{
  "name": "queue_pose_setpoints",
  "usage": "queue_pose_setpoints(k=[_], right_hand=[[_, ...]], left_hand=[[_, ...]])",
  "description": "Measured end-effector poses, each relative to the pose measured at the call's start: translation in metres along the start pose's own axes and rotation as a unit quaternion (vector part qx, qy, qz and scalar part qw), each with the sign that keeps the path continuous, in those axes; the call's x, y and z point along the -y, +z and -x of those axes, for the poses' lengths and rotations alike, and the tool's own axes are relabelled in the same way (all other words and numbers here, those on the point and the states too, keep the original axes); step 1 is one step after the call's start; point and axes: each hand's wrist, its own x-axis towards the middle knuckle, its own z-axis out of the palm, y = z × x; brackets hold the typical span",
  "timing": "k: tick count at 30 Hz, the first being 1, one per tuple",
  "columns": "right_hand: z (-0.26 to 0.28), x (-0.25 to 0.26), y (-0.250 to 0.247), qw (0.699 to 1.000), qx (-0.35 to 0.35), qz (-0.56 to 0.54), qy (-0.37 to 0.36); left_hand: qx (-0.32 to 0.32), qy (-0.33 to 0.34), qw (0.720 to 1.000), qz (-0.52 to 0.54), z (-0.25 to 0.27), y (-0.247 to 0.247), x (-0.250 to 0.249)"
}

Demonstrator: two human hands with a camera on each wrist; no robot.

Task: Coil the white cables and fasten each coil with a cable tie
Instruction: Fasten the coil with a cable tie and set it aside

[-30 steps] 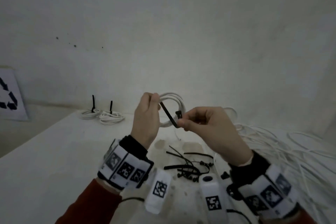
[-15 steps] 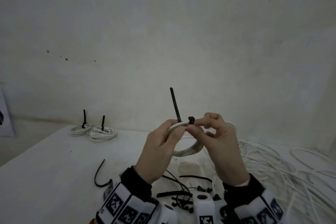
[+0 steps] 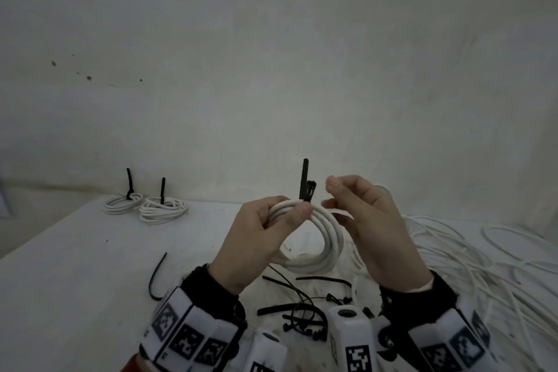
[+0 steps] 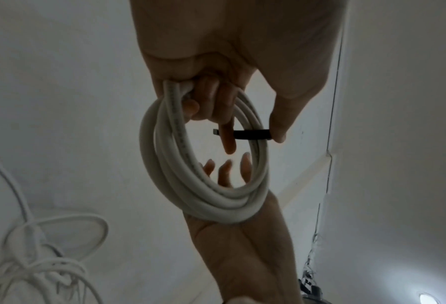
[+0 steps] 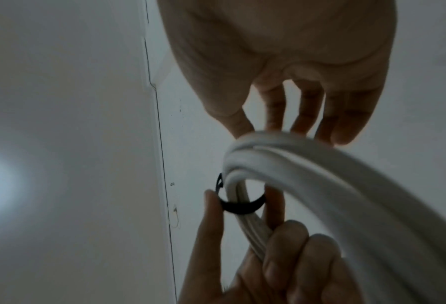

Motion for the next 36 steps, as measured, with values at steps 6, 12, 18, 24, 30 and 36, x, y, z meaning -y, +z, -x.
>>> queue_pose_setpoints(k=[6,12,18,24,30,36], right_hand=[[0.004,0.004,0.002,0.996,0.035,-0.075,0.046],[0.007,0.004,0.004,0.994,-0.015,-0.017,-0.106],[0.009,0.004,0.002,0.975,-0.001,0.110,-0.195],[0.011,0.005,0.004,0.966,-0.004,0.141,-0.216],[0.011,0.005,0.003,0.967,-0.013,0.140,-0.214],[0.011,0.006,0.002,0.958,0.005,0.150,-0.243]], left_hand=[[0.053,-0.046,0.993,0.097,0.000,0.001,0.002],[0.058,-0.096,0.976,0.185,0.000,0.005,0.001],[0.037,-0.116,0.967,0.224,0.001,0.008,-0.004],[0.028,-0.115,0.968,0.223,0.002,0.010,-0.006],[0.036,-0.132,0.966,0.222,0.002,0.012,-0.004],[0.039,-0.142,0.964,0.219,0.001,0.011,-0.005]])
